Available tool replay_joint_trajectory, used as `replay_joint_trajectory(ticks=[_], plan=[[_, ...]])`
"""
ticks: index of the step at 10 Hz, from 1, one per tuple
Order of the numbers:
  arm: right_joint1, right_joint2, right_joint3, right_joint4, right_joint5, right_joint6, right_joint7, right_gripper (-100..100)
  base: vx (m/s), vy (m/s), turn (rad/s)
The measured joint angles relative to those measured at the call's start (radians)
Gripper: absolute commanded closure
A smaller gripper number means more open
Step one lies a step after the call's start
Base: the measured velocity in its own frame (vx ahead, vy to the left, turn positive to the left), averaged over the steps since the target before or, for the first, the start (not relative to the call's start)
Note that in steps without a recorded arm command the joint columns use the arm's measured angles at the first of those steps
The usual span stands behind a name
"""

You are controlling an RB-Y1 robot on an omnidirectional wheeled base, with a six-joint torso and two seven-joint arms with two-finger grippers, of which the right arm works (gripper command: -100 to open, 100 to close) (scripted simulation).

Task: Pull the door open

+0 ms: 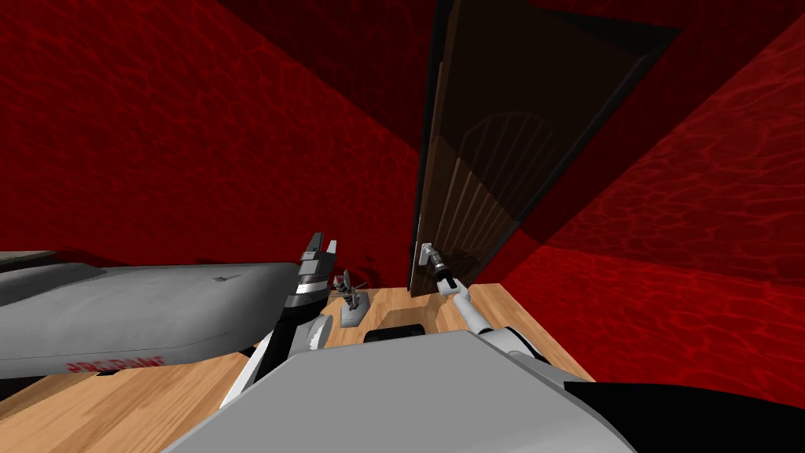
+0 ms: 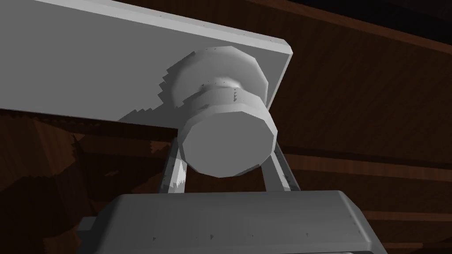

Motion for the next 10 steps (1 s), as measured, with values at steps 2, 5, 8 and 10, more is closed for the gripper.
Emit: replay_joint_trajectory(ticks=[2,5,8,10], plan=[[-0.001,0.001,-0.001,0.004,-0.04,0.004,-0.048,100,-0.055,-0.042,0.102],[0.002,0.0,-0.005,0.004,-0.102,0.008,-0.122,100,-0.064,-0.046,0.126],[0.009,0.005,-0.008,-0.008,-0.162,0.023,-0.192,100,-0.055,-0.05,0.114],[0.012,0.004,-0.012,-0.013,-0.21,0.03,-0.244,100,-0.071,-0.041,0.103]])
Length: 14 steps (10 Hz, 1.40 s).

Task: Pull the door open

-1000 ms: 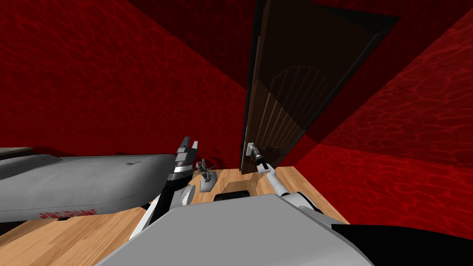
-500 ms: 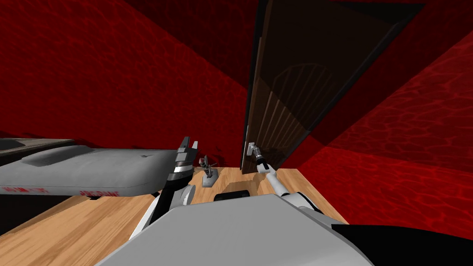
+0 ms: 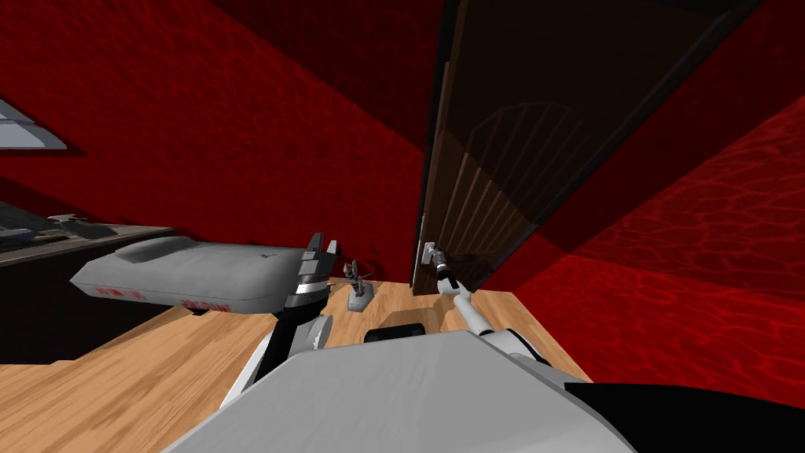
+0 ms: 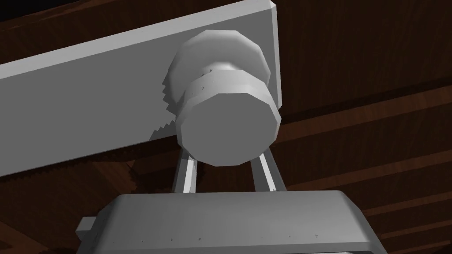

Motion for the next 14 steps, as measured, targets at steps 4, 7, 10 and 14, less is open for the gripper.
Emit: replay_joint_trajectory(ticks=[4,7,10,14], plan=[[0.005,0.0,-0.001,-0.002,-0.072,0.011,-0.094,100,-0.054,-0.04,0.11],[0.003,0.006,-0.005,0.002,-0.13,0.016,-0.165,100,-0.051,-0.042,0.121],[0.008,0.004,-0.003,0.002,-0.185,0.017,-0.239,100,-0.055,-0.042,0.119],[0.016,0.021,-0.01,-0.011,-0.271,0.032,-0.338,-100,-0.083,-0.048,0.104]])
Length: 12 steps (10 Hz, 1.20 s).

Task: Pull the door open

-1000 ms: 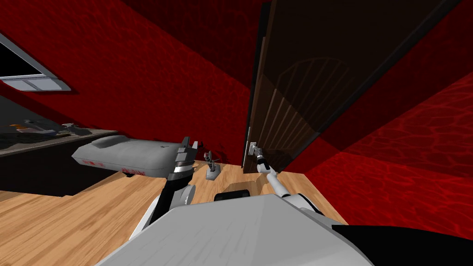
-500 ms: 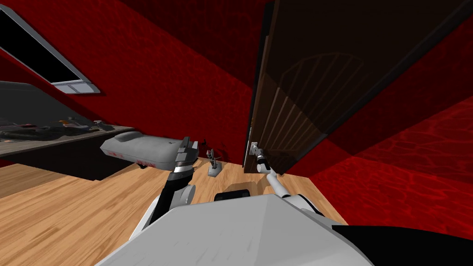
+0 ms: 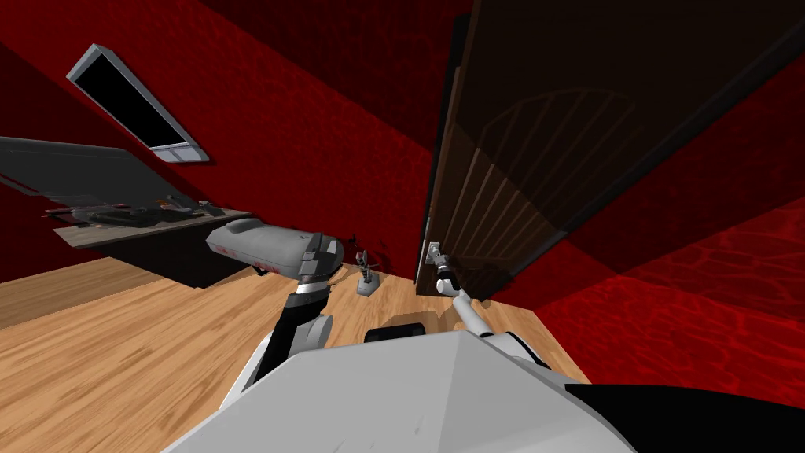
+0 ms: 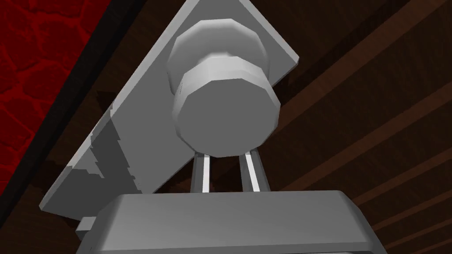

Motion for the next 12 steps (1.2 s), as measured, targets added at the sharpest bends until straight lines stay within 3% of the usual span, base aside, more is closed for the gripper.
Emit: replay_joint_trajectory(ticks=[12], plan=[[0.043,0.07,0.047,-0.128,-0.219,0.039,-0.283,-100,-0.101,-0.037,0.048]])
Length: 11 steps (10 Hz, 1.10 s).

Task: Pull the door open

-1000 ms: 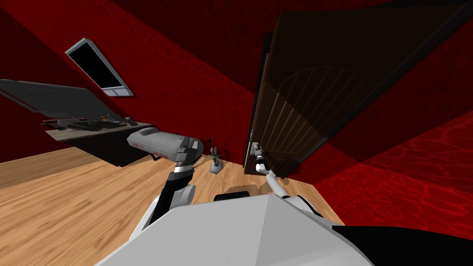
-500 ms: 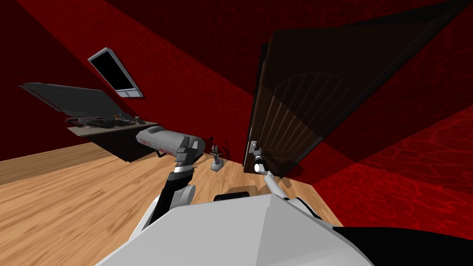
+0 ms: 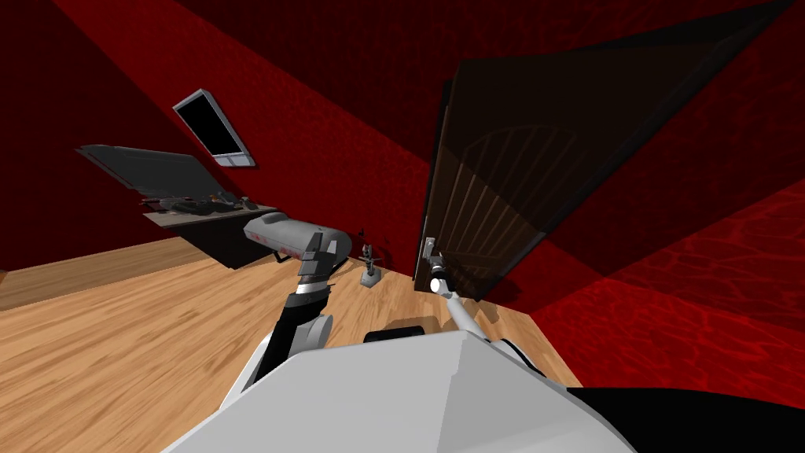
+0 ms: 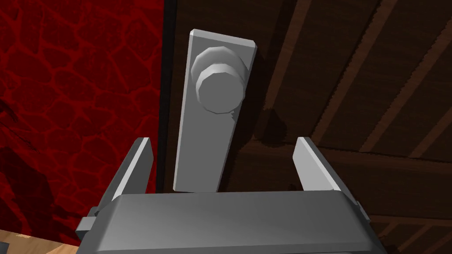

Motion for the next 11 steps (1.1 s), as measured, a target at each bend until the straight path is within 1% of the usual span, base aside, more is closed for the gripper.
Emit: replay_joint_trajectory(ticks=[3,4,5,6,7,8,9,10,11], plan=[[0.012,0.013,0.011,-0.026,-0.046,0.007,-0.062,-100,-0.067,-0.031,0.029],[0.012,0.014,0.012,-0.028,-0.048,0.007,-0.067,-100,0.078,0.007,0.162],[0.019,-0.001,0.003,-0.03,-0.053,0.009,-0.073,-100,0.165,0.014,0.152],[0.016,-0.022,0.004,-0.012,-0.055,0.0,-0.094,-100,0.193,0.031,0.178],[0.034,-0.034,-0.012,-0.032,-0.063,0.006,-0.099,-100,0.176,0.01,0.124],[0.039,-0.053,-0.02,-0.035,-0.069,0.012,-0.108,-100,0.124,0.006,0.075],[0.034,-0.072,-0.017,-0.013,-0.07,0.001,-0.13,-100,0.119,0.016,0.141],[0.054,-0.087,-0.031,-0.033,-0.077,0.005,-0.137,-100,0.092,0.004,0.062],[0.051,-0.096,-0.032,-0.023,-0.079,0.002,-0.146,-100,0.07,0.004,0.062]])
